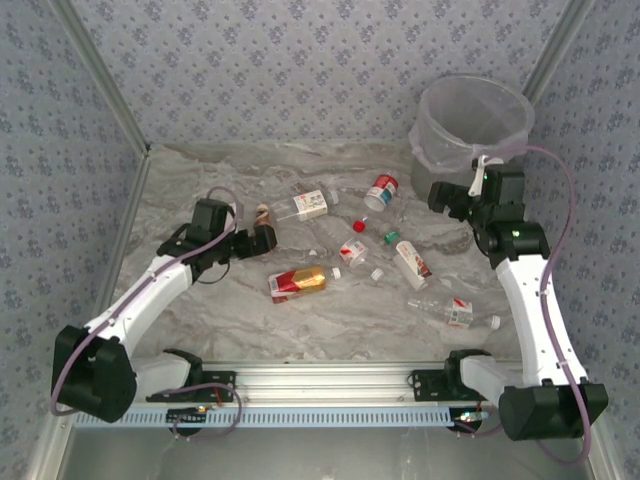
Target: Put the plastic bottles in the bin
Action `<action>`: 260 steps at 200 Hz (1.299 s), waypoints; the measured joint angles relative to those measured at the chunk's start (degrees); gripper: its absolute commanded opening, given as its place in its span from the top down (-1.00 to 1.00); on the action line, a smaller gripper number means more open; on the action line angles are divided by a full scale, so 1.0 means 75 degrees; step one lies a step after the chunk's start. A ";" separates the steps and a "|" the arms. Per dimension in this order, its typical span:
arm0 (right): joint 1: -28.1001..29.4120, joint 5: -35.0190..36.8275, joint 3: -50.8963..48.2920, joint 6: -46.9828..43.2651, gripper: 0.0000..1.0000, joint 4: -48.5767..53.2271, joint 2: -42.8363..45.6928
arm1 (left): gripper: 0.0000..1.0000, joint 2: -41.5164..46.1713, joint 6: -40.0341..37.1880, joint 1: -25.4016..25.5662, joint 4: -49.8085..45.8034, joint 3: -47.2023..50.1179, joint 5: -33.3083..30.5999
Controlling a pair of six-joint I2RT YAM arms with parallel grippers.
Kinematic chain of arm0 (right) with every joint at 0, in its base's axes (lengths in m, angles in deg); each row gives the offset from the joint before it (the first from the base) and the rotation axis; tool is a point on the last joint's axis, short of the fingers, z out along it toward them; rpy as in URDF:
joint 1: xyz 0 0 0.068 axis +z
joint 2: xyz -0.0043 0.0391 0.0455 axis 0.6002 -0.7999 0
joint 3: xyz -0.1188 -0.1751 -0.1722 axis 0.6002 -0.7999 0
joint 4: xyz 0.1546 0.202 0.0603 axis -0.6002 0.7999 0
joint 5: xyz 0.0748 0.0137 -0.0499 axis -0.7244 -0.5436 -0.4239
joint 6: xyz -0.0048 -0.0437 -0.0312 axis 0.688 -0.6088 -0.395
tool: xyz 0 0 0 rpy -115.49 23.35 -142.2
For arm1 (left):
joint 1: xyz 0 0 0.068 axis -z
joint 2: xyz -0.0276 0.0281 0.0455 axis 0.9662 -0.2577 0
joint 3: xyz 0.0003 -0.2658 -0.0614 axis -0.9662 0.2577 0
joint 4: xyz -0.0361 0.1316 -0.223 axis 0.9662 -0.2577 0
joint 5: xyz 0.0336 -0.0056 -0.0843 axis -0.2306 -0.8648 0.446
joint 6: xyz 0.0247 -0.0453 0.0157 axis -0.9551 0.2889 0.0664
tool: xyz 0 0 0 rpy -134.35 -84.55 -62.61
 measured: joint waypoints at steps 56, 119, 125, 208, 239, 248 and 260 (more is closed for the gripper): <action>0.0009 -0.0323 -0.0519 0.0274 -1.00 -0.0629 0.0015 | -0.99 -0.0670 -0.0621 0.1177 -0.0187 -0.0035 0.0338; 0.0015 -0.0373 -0.0708 0.0449 -1.00 -0.0886 0.0015 | -0.99 -0.0903 -0.0804 0.1941 0.0274 0.0484 -0.0213; 0.0015 -0.0376 -0.0708 0.0469 -1.00 -0.0901 0.0015 | -0.99 -0.0903 -0.0828 0.1985 0.0265 0.0525 -0.0280; 0.0064 -0.0399 -0.0758 0.0562 -1.00 -0.1032 -0.0009 | -0.98 -0.0898 -0.0997 0.3235 0.0137 0.0796 -0.0810; 0.0093 -0.0405 -0.0758 0.0621 -1.00 -0.1064 -0.0052 | -0.98 -0.0898 -0.1110 0.3666 -0.0041 0.0839 -0.1609; 0.0099 -0.0411 -0.0758 0.0644 -1.00 -0.1096 -0.0073 | -0.98 -0.0901 -0.1139 0.3756 -0.0038 0.0836 -0.1813; 0.0114 -0.0431 -0.0758 0.0667 -1.00 -0.1116 -0.0102 | -0.93 -0.0924 -0.1201 0.3879 -0.0038 0.0839 -0.2092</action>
